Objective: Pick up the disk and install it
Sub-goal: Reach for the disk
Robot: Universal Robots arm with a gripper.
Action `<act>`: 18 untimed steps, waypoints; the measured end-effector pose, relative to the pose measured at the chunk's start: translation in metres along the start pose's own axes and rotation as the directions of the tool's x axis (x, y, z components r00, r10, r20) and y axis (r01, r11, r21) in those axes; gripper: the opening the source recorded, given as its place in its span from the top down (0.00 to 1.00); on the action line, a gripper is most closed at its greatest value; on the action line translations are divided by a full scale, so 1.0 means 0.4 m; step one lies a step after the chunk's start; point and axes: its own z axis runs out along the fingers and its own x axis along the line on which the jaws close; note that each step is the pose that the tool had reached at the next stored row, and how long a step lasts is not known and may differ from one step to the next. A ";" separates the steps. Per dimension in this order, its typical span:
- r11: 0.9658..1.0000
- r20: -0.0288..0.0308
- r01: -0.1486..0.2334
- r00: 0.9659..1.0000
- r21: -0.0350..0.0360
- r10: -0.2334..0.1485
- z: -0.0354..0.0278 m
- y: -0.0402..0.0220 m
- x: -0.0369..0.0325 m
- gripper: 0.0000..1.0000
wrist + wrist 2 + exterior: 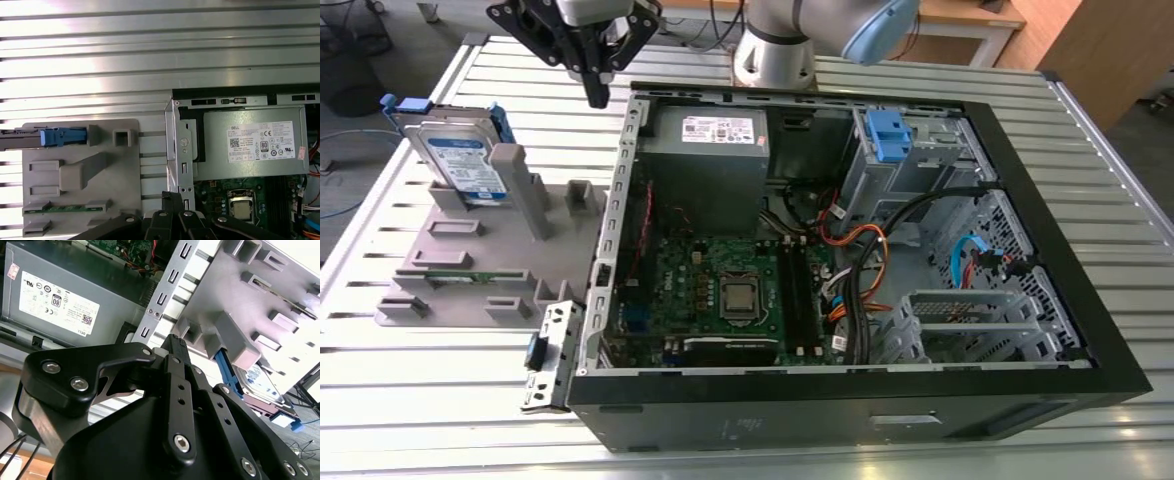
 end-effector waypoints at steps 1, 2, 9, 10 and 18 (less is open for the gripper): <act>1.000 0.000 0.000 1.000 0.000 0.000 0.000 0.000 0.003 0.89; 1.000 0.000 0.000 1.000 0.000 0.000 0.000 0.000 0.006 0.89; 1.000 0.000 0.000 1.000 0.000 0.000 0.001 -0.001 0.029 0.89; 1.000 0.000 0.000 1.000 0.000 0.000 0.001 -0.001 0.032 0.89; 1.000 0.000 0.000 1.000 0.000 0.000 0.003 -0.002 0.056 0.89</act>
